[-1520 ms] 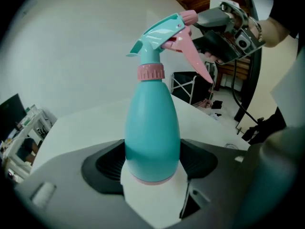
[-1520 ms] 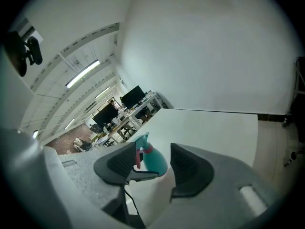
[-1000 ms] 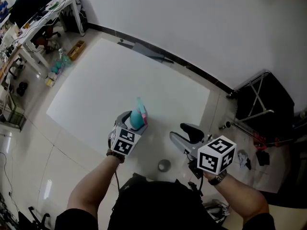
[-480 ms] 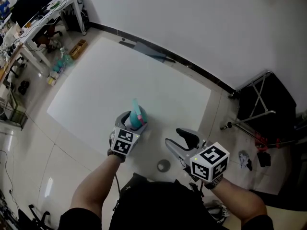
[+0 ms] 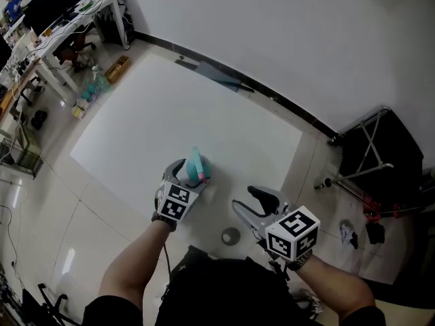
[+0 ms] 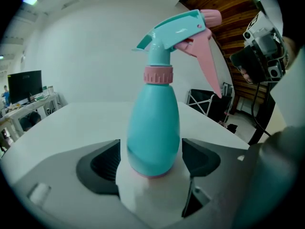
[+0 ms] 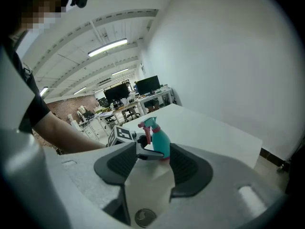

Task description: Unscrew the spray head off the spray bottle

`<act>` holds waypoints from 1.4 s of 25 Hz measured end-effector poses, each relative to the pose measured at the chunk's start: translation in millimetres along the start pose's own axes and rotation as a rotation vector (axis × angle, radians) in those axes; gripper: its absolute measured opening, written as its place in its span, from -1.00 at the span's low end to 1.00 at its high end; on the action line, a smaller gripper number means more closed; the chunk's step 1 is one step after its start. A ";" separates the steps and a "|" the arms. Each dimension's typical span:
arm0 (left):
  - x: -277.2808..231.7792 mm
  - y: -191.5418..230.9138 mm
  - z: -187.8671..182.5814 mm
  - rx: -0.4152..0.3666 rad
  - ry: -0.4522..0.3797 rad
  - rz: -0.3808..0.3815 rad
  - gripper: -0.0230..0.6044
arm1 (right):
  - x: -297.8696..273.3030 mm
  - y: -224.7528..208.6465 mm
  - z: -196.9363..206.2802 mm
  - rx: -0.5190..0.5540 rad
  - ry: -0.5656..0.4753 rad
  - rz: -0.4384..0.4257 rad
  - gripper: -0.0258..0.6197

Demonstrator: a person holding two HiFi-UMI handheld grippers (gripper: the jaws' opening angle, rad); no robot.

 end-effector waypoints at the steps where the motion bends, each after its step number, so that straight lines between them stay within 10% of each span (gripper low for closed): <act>1: 1.4 -0.6 0.0 0.000 0.002 -0.005 0.45 | 0.1 -0.7 0.4 0.002 0.001 -0.005 -0.26; 18: 70.7 -47.7 -4.4 0.052 -0.036 -0.139 0.25 | 3.9 -9.7 11.9 0.073 -0.028 -0.124 -0.50; 25: 100.1 -84.3 -33.5 0.100 -0.121 -0.173 -0.12 | 2.8 -7.8 5.7 0.141 -0.060 -0.169 -0.93; 35: 127.7 -117.2 -75.0 0.158 -0.253 -0.222 -0.81 | -2.2 2.8 0.6 0.237 -0.066 -0.238 -0.94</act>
Point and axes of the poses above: the fingertips, and each gripper's own axes: x backward along the fingers, y to its left, z out of its underside, the point moved 8 cm from there along x, backward along the fingers
